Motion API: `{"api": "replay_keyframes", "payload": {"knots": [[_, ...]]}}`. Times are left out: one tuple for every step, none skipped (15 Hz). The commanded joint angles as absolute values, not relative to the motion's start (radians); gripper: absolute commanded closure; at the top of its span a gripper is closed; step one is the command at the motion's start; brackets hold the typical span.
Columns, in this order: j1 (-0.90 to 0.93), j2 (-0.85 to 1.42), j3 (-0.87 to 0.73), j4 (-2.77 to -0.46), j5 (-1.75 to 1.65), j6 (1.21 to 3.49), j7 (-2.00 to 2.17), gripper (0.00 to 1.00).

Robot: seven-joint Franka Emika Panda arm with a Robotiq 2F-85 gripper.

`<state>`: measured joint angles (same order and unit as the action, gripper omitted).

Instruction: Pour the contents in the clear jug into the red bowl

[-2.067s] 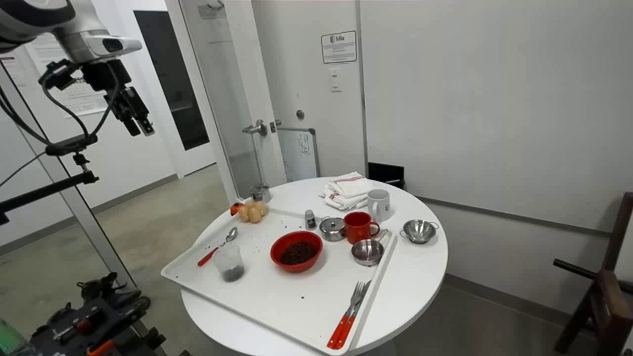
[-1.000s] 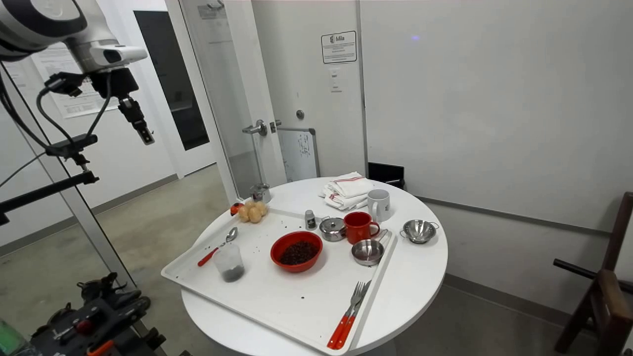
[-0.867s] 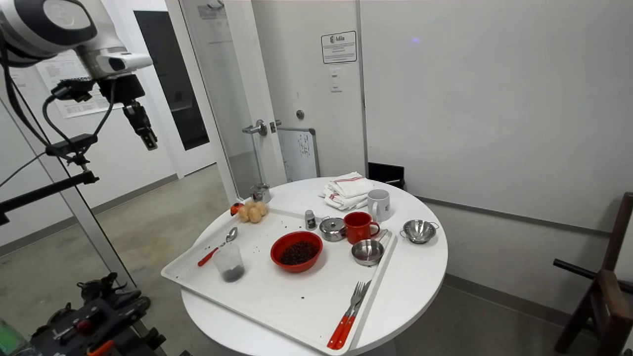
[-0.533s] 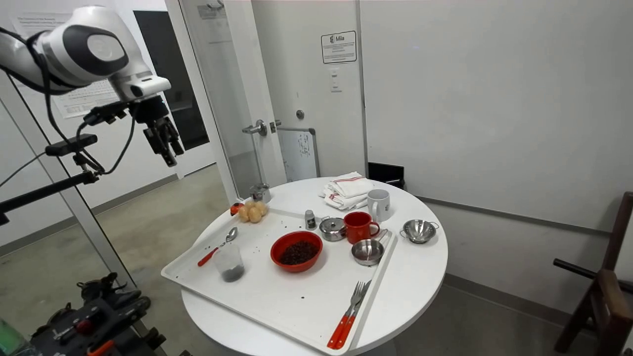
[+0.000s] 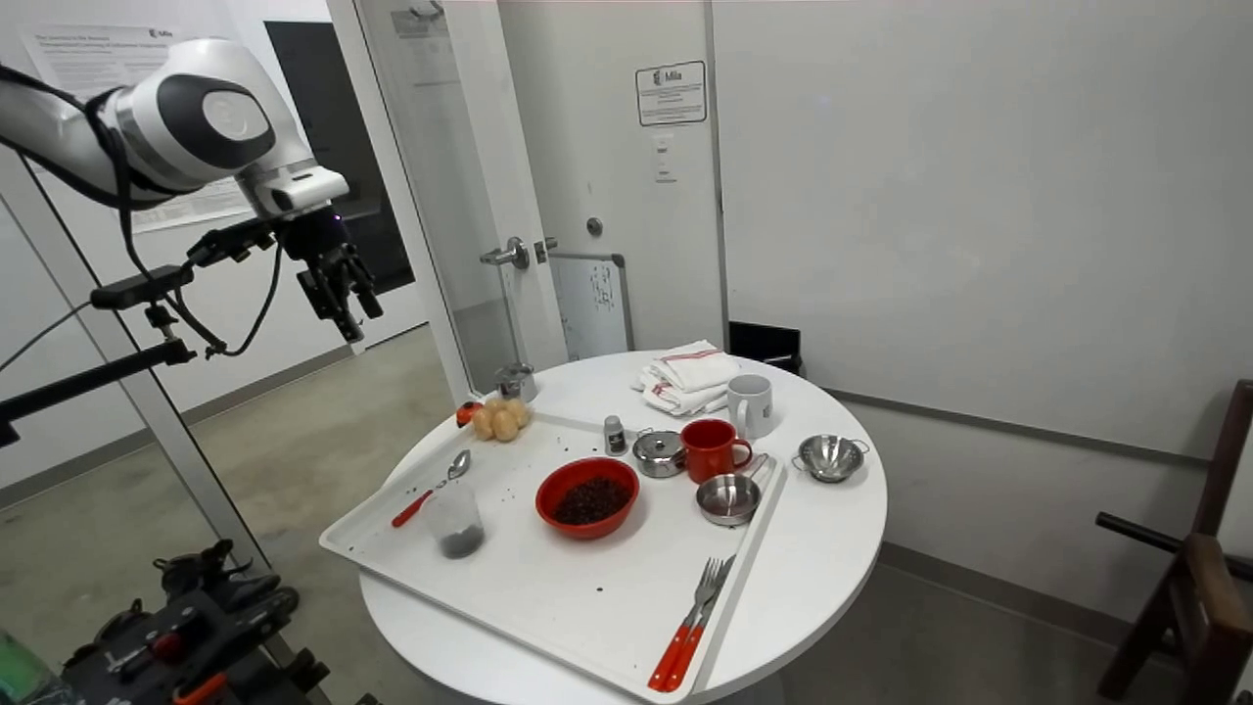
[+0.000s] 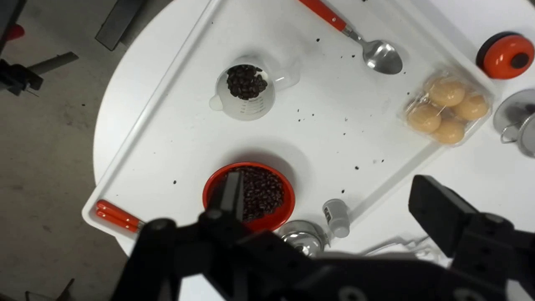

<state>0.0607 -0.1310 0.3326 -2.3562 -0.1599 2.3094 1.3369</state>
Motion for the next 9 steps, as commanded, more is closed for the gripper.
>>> {"api": "replay_keyframes", "payload": {"knots": [[0.073,-0.112,0.318,-2.345,-0.279,2.284,1.594,0.0],[0.073,-0.101,0.316,-2.34,-0.309,2.276,1.664,0.0],[0.074,-0.087,0.313,-2.334,-0.334,2.273,1.731,0.0],[0.076,-0.079,0.31,-2.331,-0.356,2.264,1.797,0.0],[0.078,-0.066,0.304,-2.328,-0.374,2.262,1.86,0.0],[0.08,-0.055,0.299,-2.325,-0.391,2.255,1.921,0.0],[0.083,-0.038,0.294,-2.321,-0.413,2.248,1.988,0.0],[0.087,-0.023,0.289,-2.314,-0.43,2.233,2.051,0.0],[0.093,-0.002,0.285,-2.307,-0.45,2.211,2.114,0.0]]}}
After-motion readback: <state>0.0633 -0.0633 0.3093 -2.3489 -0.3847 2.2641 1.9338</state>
